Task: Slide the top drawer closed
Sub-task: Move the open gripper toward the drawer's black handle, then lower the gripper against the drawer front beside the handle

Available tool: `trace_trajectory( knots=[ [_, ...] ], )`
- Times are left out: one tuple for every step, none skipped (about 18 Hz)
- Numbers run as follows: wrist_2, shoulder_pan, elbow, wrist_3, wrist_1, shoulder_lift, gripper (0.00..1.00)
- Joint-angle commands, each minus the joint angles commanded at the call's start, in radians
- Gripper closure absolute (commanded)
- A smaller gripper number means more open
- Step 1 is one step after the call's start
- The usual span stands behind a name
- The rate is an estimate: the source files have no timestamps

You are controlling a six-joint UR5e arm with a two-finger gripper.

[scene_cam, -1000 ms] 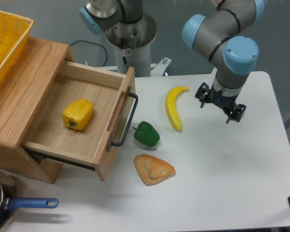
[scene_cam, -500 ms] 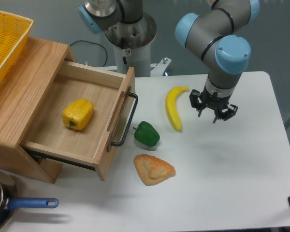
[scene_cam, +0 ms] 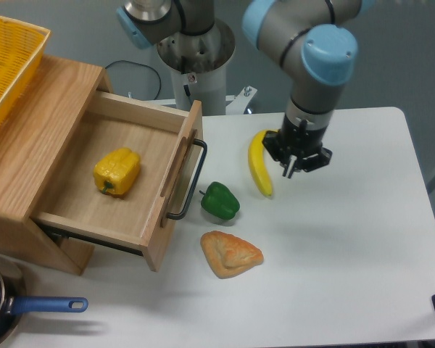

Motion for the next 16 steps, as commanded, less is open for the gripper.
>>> trace_trajectory(
  knots=[
    [0.000, -0.018, 0.000, -0.015, 0.000, 0.003, 0.85],
    [0.000, -0.034, 0.000, -0.035, 0.002, 0.005, 0.86],
    [-0.002, -0.046, 0.000, -0.057, 0.002, 0.005, 0.86],
    [-0.005, -0.058, 0.003, -0.072, 0.002, 0.006, 0.87],
    [-0.006, -0.069, 0.003, -0.083, 0.002, 0.008, 0.87],
    [-0.006, -0.083, 0.000, -0.089, 0.000, 0.009, 0.87],
    [-0.006, -0.095, 0.000, -0.101, 0.000, 0.009, 0.87],
    [-0.006, -0.107, 0.000, -0.124, 0.002, 0.011, 0.87],
    [-0.006, -0.123, 0.000, -0.141, 0.002, 0.011, 0.87],
    [-0.008, -0.138, 0.000, -0.150, 0.002, 0.011, 0.87],
    [-0.008, -0.150, 0.000, -0.158, 0.002, 0.011, 0.87],
    [-0.008, -0.158, 0.000, -0.166, 0.002, 0.011, 0.87],
    [-0.009, -0.166, 0.000, -0.167, 0.002, 0.012, 0.87],
    [-0.015, -0.172, 0.000, -0.175, 0.003, 0.015, 0.87],
    [-0.026, -0.175, 0.000, -0.181, 0.002, 0.024, 0.87],
    [-0.035, -0.175, 0.000, -0.184, 0.002, 0.031, 0.87]
  ],
)
